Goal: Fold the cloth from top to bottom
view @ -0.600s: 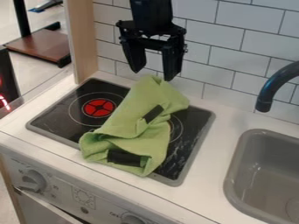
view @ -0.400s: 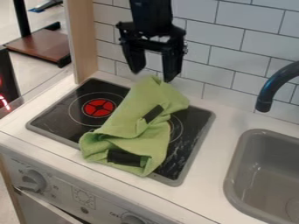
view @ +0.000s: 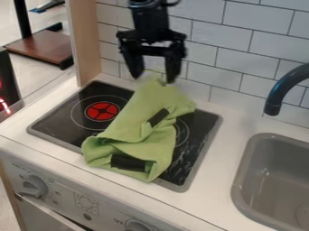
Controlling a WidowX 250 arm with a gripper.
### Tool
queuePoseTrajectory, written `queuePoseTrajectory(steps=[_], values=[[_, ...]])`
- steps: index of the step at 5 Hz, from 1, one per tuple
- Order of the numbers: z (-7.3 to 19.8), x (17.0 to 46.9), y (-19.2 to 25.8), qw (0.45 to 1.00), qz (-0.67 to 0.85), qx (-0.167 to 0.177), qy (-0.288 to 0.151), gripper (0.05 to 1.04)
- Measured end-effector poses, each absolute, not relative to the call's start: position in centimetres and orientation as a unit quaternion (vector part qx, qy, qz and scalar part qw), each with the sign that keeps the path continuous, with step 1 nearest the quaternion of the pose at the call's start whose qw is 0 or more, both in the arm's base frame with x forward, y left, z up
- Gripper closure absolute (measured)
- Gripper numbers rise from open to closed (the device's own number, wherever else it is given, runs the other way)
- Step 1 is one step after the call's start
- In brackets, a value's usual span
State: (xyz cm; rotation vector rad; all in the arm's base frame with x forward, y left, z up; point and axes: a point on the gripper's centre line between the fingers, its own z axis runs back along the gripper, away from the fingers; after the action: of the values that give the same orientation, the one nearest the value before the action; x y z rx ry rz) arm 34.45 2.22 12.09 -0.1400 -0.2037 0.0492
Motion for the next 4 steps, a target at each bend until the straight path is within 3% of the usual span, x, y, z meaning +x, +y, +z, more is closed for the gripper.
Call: queuePoseTrajectory(steps=[2, 4], values=[[11.2, 38.5, 3.9, 0.984, 0.104, -0.032, -0.138, 0.085], [9.9, 42.2, 3.3, 0.977, 0.098, -0.034, -0.186, 0.085]])
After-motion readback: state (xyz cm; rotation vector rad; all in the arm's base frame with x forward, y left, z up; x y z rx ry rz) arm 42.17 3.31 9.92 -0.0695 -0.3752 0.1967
